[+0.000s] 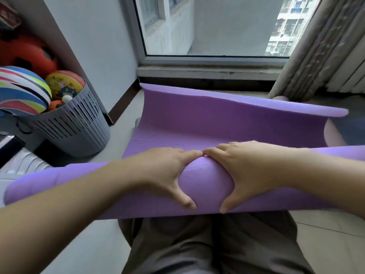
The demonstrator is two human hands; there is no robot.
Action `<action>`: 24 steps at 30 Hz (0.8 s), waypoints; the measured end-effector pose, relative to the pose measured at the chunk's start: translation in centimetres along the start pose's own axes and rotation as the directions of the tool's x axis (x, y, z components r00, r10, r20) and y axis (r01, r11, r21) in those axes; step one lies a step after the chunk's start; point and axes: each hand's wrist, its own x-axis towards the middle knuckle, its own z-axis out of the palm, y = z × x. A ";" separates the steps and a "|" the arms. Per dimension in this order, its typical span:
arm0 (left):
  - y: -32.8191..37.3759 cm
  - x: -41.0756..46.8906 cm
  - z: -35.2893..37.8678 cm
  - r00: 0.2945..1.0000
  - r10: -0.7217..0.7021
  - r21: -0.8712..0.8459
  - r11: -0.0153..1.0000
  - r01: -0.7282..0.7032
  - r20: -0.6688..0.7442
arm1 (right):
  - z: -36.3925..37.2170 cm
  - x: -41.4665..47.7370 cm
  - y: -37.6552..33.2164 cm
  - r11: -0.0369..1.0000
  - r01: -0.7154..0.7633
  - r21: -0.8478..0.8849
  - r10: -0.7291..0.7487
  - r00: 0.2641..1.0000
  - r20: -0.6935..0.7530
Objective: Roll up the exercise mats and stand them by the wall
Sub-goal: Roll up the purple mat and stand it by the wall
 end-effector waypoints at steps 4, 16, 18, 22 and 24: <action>-0.7 1.6 -2.5 0.983 -0.063 -0.109 0.991 0.083 0.174 | 1.1 0.9 -0.3 0.999 -0.048 -0.026 0.047 0.999 -0.028; 1.0 1.6 1.2 0.972 -0.067 0.368 0.918 0.149 -0.227 | 0.9 1.7 1.3 0.990 -0.140 0.017 0.141 0.987 -0.074; 0.4 2.2 0.3 0.979 -0.073 0.294 0.947 0.128 -0.191 | 2.6 0.8 0.4 0.967 -0.185 -0.176 0.149 0.968 -0.200; 0.4 2.7 -1.5 0.989 -0.093 0.243 0.963 0.119 -0.116 | 4.1 1.2 0.2 0.968 -0.214 -0.132 0.147 0.909 -0.391; 0.7 2.0 -2.6 0.992 -0.098 0.190 0.975 0.112 -0.081 | 2.6 0.8 0.2 0.978 -0.189 -0.089 0.149 0.930 -0.335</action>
